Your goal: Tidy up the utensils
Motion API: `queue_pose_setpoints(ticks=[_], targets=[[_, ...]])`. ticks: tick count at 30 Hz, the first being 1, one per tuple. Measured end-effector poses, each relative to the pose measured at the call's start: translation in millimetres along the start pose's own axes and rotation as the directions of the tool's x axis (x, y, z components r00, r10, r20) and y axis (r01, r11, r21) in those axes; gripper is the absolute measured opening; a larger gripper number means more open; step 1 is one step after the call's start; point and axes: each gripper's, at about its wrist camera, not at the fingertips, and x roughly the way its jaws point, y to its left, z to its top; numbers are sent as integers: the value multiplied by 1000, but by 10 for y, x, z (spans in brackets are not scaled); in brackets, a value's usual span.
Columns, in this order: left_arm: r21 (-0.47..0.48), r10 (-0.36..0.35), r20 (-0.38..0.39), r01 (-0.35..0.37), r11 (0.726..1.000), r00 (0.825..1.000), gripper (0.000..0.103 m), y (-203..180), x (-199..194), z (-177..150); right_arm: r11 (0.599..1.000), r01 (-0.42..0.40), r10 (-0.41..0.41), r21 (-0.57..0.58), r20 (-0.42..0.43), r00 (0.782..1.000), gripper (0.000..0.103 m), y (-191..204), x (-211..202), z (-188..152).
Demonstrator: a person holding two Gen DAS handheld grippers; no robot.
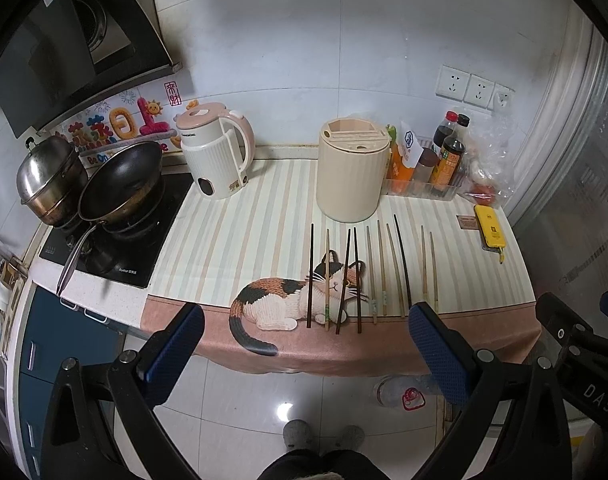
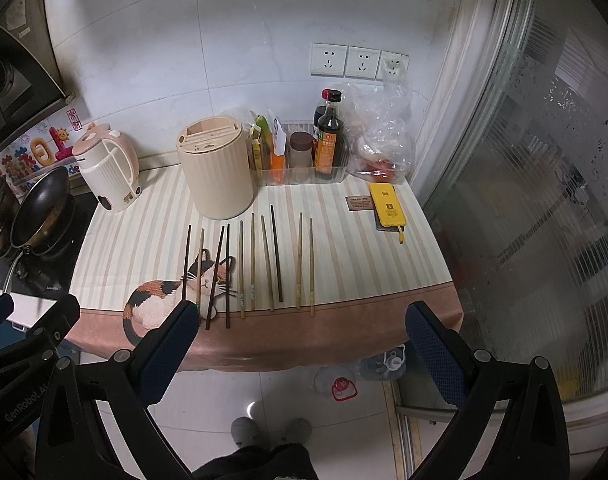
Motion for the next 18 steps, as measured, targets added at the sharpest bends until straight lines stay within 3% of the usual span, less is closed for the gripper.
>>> queue_pose_setpoints(ticks=[18], targets=[[-4, -7, -1, 7, 1000, 1000, 103, -21, -20, -8, 1000, -4, 4, -8, -2, 1000, 103, 41, -57, 41]])
